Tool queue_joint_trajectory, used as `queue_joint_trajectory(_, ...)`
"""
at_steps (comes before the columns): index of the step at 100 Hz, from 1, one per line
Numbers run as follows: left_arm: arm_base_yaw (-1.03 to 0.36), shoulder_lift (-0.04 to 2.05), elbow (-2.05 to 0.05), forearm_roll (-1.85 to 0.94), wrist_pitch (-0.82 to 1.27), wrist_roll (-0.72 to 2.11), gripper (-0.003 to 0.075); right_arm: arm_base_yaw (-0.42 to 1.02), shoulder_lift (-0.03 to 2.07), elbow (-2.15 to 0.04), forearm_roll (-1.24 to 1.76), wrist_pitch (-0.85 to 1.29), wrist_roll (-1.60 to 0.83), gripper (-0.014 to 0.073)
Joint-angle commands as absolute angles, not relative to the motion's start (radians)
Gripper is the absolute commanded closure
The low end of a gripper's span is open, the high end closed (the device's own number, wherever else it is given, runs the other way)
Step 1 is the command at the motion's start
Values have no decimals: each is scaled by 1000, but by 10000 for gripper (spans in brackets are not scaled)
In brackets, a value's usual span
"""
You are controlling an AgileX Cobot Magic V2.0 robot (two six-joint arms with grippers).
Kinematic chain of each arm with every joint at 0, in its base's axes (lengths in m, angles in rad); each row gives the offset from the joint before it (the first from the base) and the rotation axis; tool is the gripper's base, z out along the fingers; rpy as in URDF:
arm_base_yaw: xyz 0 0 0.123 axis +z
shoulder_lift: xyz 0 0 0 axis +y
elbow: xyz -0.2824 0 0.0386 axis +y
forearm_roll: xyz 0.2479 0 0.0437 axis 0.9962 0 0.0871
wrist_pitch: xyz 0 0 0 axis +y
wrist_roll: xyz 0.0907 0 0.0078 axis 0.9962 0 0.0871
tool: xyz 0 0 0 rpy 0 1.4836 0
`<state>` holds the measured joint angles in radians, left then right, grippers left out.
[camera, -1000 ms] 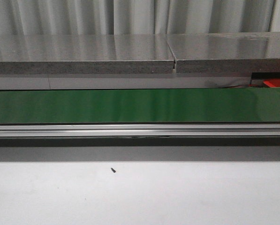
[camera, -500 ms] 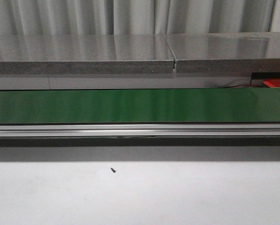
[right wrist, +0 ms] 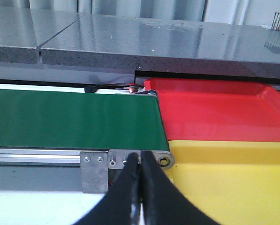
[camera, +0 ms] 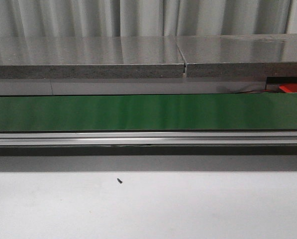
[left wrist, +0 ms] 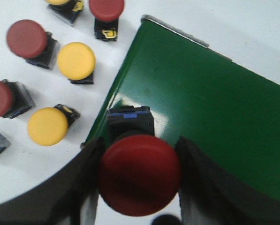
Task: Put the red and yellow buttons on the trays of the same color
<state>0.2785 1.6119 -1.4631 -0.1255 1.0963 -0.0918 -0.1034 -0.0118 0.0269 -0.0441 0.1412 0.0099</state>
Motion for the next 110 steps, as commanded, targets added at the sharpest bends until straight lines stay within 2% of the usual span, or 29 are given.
queue_joint_trajectory(1,241,1620,-1519,-137,1068,-103,513,-108,-28,27,-59,63,8,663)
queue_joint_trajectory(39,179,1743,-1542,-152,1035,-103,494,-108,-28,27,-59,63,8,663)
queue_joint_trajectory(49,179,1745,-1542,-156,1041,-101,402,-108,-28,27,-59,63,8,663)
queue_joint_trajectory(61,179,1745,-1542,-159,1041,-99,223,-108,-28,27,-59,63,8,663)
queue_joint_trajectory(68,176,1745,-1549,-169,1037,-99,171,-108,-28,27,-59,63,8,663)
queue_joint_trajectory(93,139,1654,-1556,-171,950,-97,172,-108,-28,27,-59,63,8,663)
queue_joint_trajectory(110,147,1583,-1556,-127,977,-106,173,-108,-28,27,-59,63,8,663)
